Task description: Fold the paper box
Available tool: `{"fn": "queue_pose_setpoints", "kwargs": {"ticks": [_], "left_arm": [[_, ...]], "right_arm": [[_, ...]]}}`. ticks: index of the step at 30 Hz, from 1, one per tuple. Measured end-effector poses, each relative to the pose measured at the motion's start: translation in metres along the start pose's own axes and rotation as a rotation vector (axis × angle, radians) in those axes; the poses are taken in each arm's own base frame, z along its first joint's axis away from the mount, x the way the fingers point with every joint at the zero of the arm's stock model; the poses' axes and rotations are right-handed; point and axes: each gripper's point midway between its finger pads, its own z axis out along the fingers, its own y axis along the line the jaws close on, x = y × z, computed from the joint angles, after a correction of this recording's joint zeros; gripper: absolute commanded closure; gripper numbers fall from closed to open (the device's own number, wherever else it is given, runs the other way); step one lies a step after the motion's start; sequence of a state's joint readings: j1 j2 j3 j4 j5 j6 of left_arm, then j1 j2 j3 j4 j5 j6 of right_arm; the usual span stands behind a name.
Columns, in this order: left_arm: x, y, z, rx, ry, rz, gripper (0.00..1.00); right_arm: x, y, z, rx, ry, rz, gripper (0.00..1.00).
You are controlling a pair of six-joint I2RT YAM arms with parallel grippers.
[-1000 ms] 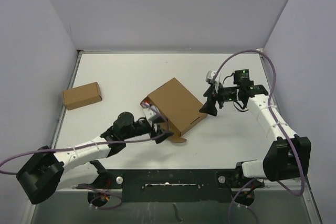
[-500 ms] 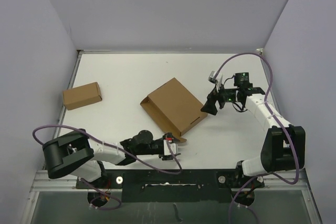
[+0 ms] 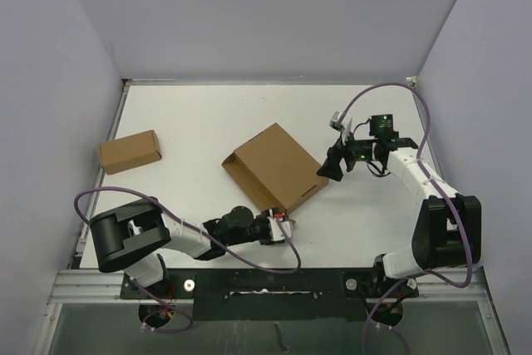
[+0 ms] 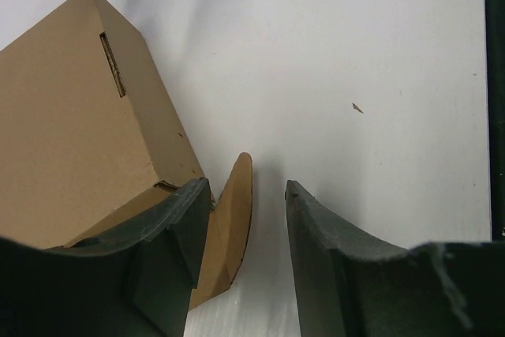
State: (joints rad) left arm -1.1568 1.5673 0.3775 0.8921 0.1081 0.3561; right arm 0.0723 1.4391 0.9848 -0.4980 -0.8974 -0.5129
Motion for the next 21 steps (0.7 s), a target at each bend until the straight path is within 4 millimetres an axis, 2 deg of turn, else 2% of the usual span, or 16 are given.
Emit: {"fn": "queue_pose_setpoints", "kwargs": {"ticks": [3, 8, 14, 21], "left_arm": [[0.004, 0.0, 0.001, -0.002, 0.01, -0.003, 0.59], [0.012, -0.001, 0.002, -0.006, 0.032, -0.009, 0.65], [0.018, 0.0, 0.005, -0.022, 0.051, -0.015, 0.79], [0.014, 0.005, 0.007, -0.049, 0.041, -0.031, 0.94]], "right_arm": [[0.005, -0.002, 0.003, -0.004, 0.007, 0.036, 0.15], [0.01, -0.006, 0.005, -0.004, 0.012, 0.084, 0.15], [0.007, -0.008, 0.004, -0.001, -0.006, 0.112, 0.15], [0.01, -0.013, 0.01, -0.01, -0.026, 0.199, 0.14]]}}
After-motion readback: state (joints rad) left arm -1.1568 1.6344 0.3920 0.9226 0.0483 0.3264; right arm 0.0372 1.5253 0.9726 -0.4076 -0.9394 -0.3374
